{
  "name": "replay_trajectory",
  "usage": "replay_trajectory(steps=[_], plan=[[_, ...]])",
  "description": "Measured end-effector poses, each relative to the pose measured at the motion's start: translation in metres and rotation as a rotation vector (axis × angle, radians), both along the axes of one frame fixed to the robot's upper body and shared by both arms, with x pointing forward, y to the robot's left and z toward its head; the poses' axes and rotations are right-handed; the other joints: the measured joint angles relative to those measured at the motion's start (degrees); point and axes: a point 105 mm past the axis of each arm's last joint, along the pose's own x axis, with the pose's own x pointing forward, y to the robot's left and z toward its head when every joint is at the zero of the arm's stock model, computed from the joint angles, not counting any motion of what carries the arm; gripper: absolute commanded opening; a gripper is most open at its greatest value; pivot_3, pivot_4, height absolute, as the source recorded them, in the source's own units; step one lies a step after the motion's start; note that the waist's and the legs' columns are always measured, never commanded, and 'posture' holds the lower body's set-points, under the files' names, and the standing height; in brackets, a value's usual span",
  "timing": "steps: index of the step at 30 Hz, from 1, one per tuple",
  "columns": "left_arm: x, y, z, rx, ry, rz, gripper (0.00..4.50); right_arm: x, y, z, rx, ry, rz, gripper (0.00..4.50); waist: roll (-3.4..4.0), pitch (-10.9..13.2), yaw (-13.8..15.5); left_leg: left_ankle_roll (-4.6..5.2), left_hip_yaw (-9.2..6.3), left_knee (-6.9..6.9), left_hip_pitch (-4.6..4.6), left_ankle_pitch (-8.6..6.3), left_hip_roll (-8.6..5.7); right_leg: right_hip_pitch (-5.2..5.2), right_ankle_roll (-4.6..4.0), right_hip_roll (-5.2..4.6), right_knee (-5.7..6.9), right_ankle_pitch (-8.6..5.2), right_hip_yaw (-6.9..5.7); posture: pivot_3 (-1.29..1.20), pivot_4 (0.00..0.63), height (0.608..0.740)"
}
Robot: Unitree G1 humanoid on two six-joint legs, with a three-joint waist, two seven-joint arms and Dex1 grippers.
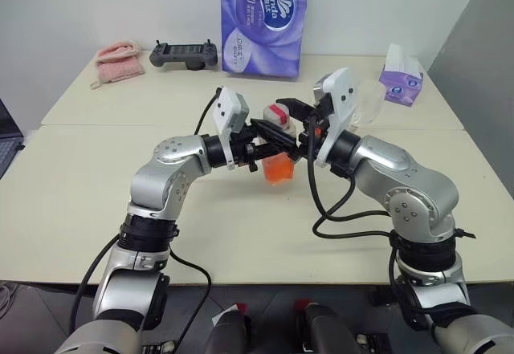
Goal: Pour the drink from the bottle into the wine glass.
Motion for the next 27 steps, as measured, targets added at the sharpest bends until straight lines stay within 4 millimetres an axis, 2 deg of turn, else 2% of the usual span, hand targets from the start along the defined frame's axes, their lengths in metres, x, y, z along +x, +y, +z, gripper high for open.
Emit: replay_trajectory(steps=[2, 10, 13, 17, 19, 21, 25, 27], plan=[[-0.001, 0.0, 0.0, 0.001, -0.003, -0.001, 1.85, 0.001, -0.002, 0.001, 0.006, 0.0, -0.006, 1.81, 0.0, 0.0, 0.0, 0.0, 0.0, 0.0, 0.01, 0.0, 0.0, 0.0, 0.0, 0.0, 0.0, 0.0, 0.0, 0.0, 0.15, 0.74], [-0.004, 0.0, -0.006, 0.015, 0.021, -0.014, 1.85, 0.0, -0.003, -0.005, -0.01, 0.012, 0.017, 1.81, 0.01, 0.0, 0.0, 0.0, 0.01, 0.0, 0.0, 0.0, 0.0, 0.0, 0.0, 0.0, 0.0, 0.0, 0.01, 0.0, 0.15, 0.74], [-0.014, 0.0, -0.007, 0.041, 0.038, -0.073, 1.85, -0.003, -0.009, -0.005, -0.074, 0.016, 0.174, 1.81, 0.05, 0.06, -0.01, 0.01, 0.02, 0.01, 0.01, -0.01, -0.02, 0.01, 0.0, 0.01, -0.01, 0.0, -0.02, 0.0, 0.15, 0.74], [-0.033, -0.004, 0.001, 0.05, 0.032, -0.196, 1.85, -0.012, -0.019, 0.006, -0.157, -0.013, 0.436, 1.81, 0.12, 0.11, -0.07, 0.04, 0.02, -0.01, 0.03, -0.02, 0.0, 0.03, 0.0, 0.05, -0.05, 0.0, -0.04, 0.0, 0.15, 0.74], [-0.038, -0.006, 0.003, 0.048, 0.045, -0.231, 1.85, -0.013, -0.021, 0.009, -0.184, -0.005, 0.528, 2.54, 0.14, 0.12, -0.09, 0.04, 0.02, -0.01, 0.06, -0.02, 0.01, 0.05, 0.0, 0.05, -0.03, 0.0, -0.04, 0.0, 0.15, 0.74], [-0.04, -0.009, 0.002, 0.045, 0.062, -0.255, 1.85, -0.01, -0.026, 0.009, -0.207, 0.006, 0.547, 3.17, 0.14, 0.12, -0.07, 0.04, 0.01, 0.0, 0.04, -0.02, 0.02, 0.04, 0.0, 0.04, -0.02, 0.0, -0.04, 0.0, 0.15, 0.74], [-0.041, -0.009, 0.002, 0.051, 0.046, -0.264, 1.85, -0.01, -0.054, -0.005, -0.241, 0.082, 0.484, 4.47, 0.11, 0.13, 0.42, 0.04, -0.02, 0.02, -0.05, -0.02, -0.02, 0.04, 0.0, -0.05, -0.09, 0.0, -0.07, 0.0, 0.15, 0.74], [-0.039, -0.004, 0.002, 0.048, 0.041, -0.242, 1.85, -0.013, -0.072, -0.014, -0.236, 0.12, 0.4, 4.47, 0.11, 0.14, 0.6, 0.04, 0.01, 0.03, -0.06, -0.02, -0.02, 0.01, 0.01, -0.12, -0.08, 0.0, -0.02, 0.0, 0.15, 0.74]])
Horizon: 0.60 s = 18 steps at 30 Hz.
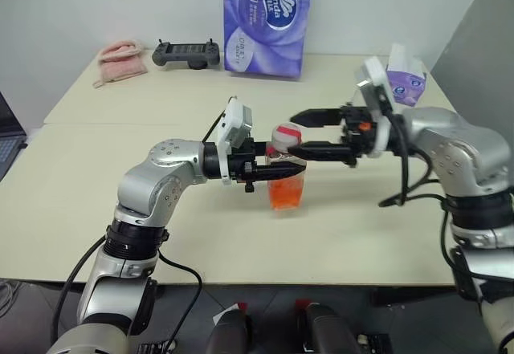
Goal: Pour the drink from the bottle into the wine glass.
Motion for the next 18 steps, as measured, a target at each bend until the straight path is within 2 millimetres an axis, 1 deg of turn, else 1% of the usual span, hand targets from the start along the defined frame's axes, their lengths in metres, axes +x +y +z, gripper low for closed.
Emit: replay_trajectory(steps=[2, 3, 6, 9, 12, 15, 18], plan=[[0.003, 0.004, -0.001, -0.002, -0.005, 0.03, 1.85, -0.011, -0.006, -0.006, 0.006, -0.008, -0.077, 4.47, 0.0, 0.0, 0.07, 0.0, -0.04, -0.01, 0.0, 0.0, 0.04, 0.0, 0.0, -0.11, 0.02, 0.0, -0.02, 0.0, 0.15, 0.74], [0.004, 0.005, -0.003, 0.002, -0.009, 0.042, 1.85, -0.018, -0.002, -0.008, 0.015, -0.022, -0.095, 4.47, 0.0, 0.0, -0.09, -0.01, -0.02, -0.01, 0.04, 0.0, 0.06, -0.01, 0.0, -0.08, 0.06, 0.0, 0.02, 0.0, 0.15, 0.74], [0.007, 0.004, -0.004, 0.0, -0.022, 0.061, 1.85, -0.025, 0.015, -0.003, 0.081, -0.08, -0.17, 4.47, 0.03, 0.0, -0.73, -0.02, -0.01, -0.01, 0.14, 0.01, 0.14, 0.02, 0.0, 0.04, 0.13, 0.0, 0.09, 0.0, 0.15, 0.74], [0.011, 0.003, -0.005, -0.015, -0.022, 0.077, 1.85, -0.021, 0.038, 0.001, 0.167, -0.118, -0.299, 4.47, 0.04, -0.01, -0.79, -0.05, -0.02, -0.02, 0.14, 0.03, 0.15, -0.01, 0.0, 0.12, 0.15, 0.0, 0.09, 0.0, 0.15, 0.74], [0.016, 0.004, -0.009, -0.015, -0.005, 0.093, 1.85, -0.014, 0.051, 0.003, 0.207, -0.121, -0.393, 4.47, 0.06, 0.01, -0.65, -0.23, 0.0, -0.02, 0.06, 0.13, 0.04, -0.04, -0.01, 0.12, 0.11, 0.0, 0.08, 0.0, 0.15, 0.74], [0.017, 0.005, -0.011, -0.008, -0.006, 0.098, 1.85, -0.009, 0.054, 0.007, 0.199, -0.148, -0.449, 4.47, 0.06, 0.0, -0.46, -0.25, 0.03, 0.0, 0.05, 0.14, -0.03, -0.01, 0.0, 0.1, 0.04, 0.01, 0.08, 0.0, 0.15, 0.74], [0.017, 0.004, -0.01, -0.007, -0.014, 0.091, 1.85, -0.007, 0.053, 0.007, 0.19, -0.153, -0.468, 4.47, 0.06, 0.01, -0.3, -0.07, 0.02, 0.01, 0.06, 0.04, -0.02, -0.01, 0.0, 0.1, 0.05, 0.01, 0.07, 0.0, 0.15, 0.74]])
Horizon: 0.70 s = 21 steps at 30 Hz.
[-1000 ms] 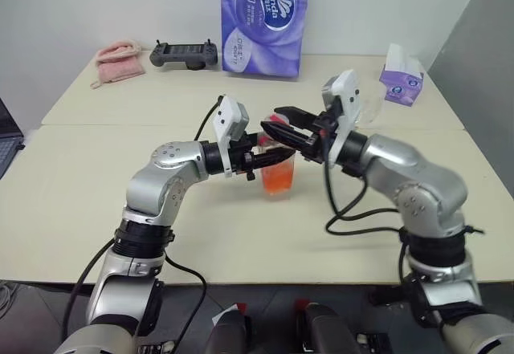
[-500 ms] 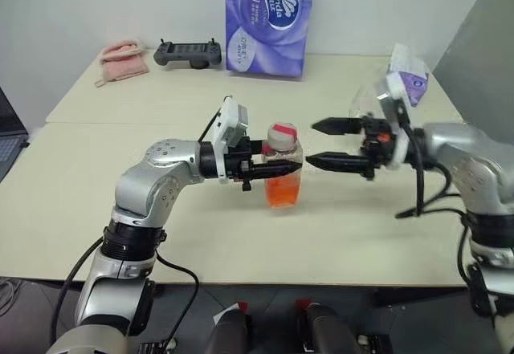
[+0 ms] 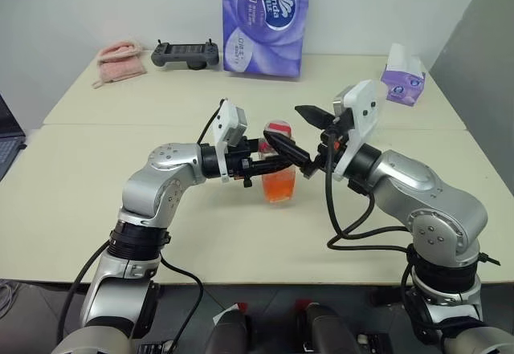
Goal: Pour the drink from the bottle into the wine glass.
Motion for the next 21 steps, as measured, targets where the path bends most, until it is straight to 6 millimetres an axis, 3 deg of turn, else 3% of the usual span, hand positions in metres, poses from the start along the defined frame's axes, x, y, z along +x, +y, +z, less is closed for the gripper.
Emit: replay_trajectory(steps=[1, 4, 10, 18, 21], plan=[[0.0004, -0.0004, 0.0004, 0.0, -0.001, -0.001, 1.85, 0.0002, -0.0001, -0.0004, -0.005, -0.001, -0.003, 4.47, 0.0, 0.0, -0.05, 0.02, 0.0, 0.0, 0.0, -0.01, 0.0, 0.0, 0.0, 0.01, 0.01, 0.0, 0.0, 0.0, 0.15, 0.74], [0.0006, -0.0032, 0.0025, -0.003, -0.006, -0.008, 1.85, 0.0001, -0.0006, -0.0008, -0.013, -0.004, -0.002, 3.89, 0.0, 0.0, -0.24, 0.03, -0.01, -0.01, 0.01, -0.02, 0.02, -0.01, 0.0, 0.03, 0.03, 0.0, 0.0, 0.0, 0.15, 0.74], [0.0013, -0.0044, 0.0011, 0.005, -0.002, -0.01, 1.85, -0.0064, 0.0058, -0.0036, -0.022, 0.004, 0.049, 1.85, 0.0, 0.0, -0.33, 0.03, -0.02, -0.02, 0.01, -0.02, 0.03, -0.01, 0.0, 0.03, 0.03, 0.0, -0.01, 0.0, 0.15, 0.74], [0.0016, -0.0043, 0.0011, 0.005, -0.003, -0.007, 1.85, -0.0052, 0.0054, -0.0035, -0.017, 0.01, 0.056, 1.81, 0.0, 0.0, -0.33, 0.03, -0.02, -0.02, 0.01, -0.02, 0.03, -0.01, 0.0, 0.03, 0.03, 0.0, -0.01, 0.0, 0.15, 0.74], [-0.0019, -0.0085, 0.0014, 0.001, 0.003, -0.031, 1.85, -0.0036, -0.0021, -0.0009, -0.055, 0.01, 0.166, 1.81, 0.0, 0.02, -0.23, 0.05, -0.01, 0.0, 0.01, -0.02, -0.02, 0.04, 0.0, 0.03, 0.0, 0.0, -0.04, 0.0, 0.15, 0.74]])
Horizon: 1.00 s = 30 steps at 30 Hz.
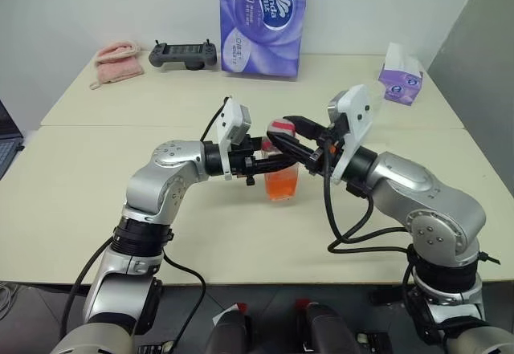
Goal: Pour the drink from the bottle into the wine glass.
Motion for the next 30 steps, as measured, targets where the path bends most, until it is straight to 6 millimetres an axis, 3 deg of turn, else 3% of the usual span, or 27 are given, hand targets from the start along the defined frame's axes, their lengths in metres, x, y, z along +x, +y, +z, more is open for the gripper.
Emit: replay_trajectory(steps=[4, 7, 10, 15, 18, 20, 23, 30], plan=[[-0.015, -0.012, 0.0, 0.019, -0.005, -0.099, 1.85, -0.003, -0.019, 0.002, -0.127, -0.043, 0.276, 1.81, 0.02, 0.02, -0.05, 0.09, 0.01, 0.0, 0.05, -0.05, 0.03, 0.08, 0.01, 0.03, -0.06, 0.0, -0.04, 0.0, 0.15, 0.74], [-0.017, -0.017, -0.005, 0.035, 0.006, -0.115, 1.85, 0.002, -0.026, -0.002, -0.176, -0.06, 0.385, 1.81, 0.02, 0.02, -0.31, 0.09, 0.03, 0.0, 0.09, -0.05, 0.09, 0.07, 0.0, 0.09, -0.01, 0.0, 0.0, 0.0, 0.15, 0.74], [-0.016, -0.019, -0.006, 0.031, 0.011, -0.118, 1.85, 0.006, -0.032, -0.003, -0.194, -0.036, 0.405, 2.86, 0.05, 0.04, -0.28, 0.08, 0.03, 0.0, 0.03, -0.05, 0.12, -0.01, -0.01, 0.1, 0.02, 0.0, 0.03, 0.0, 0.15, 0.74], [-0.013, -0.008, 0.001, 0.005, -0.002, -0.089, 1.85, 0.007, -0.065, -0.004, -0.199, 0.045, 0.244, 4.48, 0.04, 0.05, 0.33, 0.08, 0.0, 0.04, -0.04, -0.05, 0.04, 0.0, 0.0, -0.1, -0.03, 0.0, 0.0, 0.0, 0.15, 0.74], [-0.011, -0.006, 0.003, 0.0, -0.005, -0.077, 1.85, -0.014, -0.062, -0.017, -0.188, 0.093, 0.242, 4.48, 0.04, 0.05, 0.43, 0.08, -0.01, 0.05, -0.04, -0.05, 0.06, 0.0, 0.0, -0.1, 0.0, 0.0, 0.0, 0.0, 0.15, 0.74], [-0.011, -0.006, 0.002, 0.0, -0.004, -0.075, 1.85, -0.021, -0.053, -0.014, -0.162, 0.068, 0.207, 4.48, 0.04, 0.05, 0.36, 0.07, -0.01, 0.06, 0.0, -0.04, 0.08, 0.02, 0.0, -0.1, 0.04, 0.0, 0.01, 0.0, 0.15, 0.74], [-0.012, -0.007, 0.002, -0.004, -0.005, -0.079, 1.85, -0.018, -0.031, -0.005, -0.091, -0.044, 0.071, 4.48, 0.06, 0.03, -0.19, 0.05, 0.0, 0.02, 0.06, -0.03, 0.15, -0.02, 0.0, -0.04, 0.08, 0.0, 0.09, 0.0, 0.15, 0.74], [-0.008, -0.006, 0.002, -0.001, 0.004, -0.068, 1.85, -0.008, -0.013, 0.006, 0.036, -0.068, -0.132, 4.48, 0.07, 0.04, -0.02, -0.17, 0.02, 0.03, -0.01, 0.1, 0.04, -0.03, 0.0, 0.0, 0.03, 0.0, 0.07, 0.0, 0.15, 0.74]])
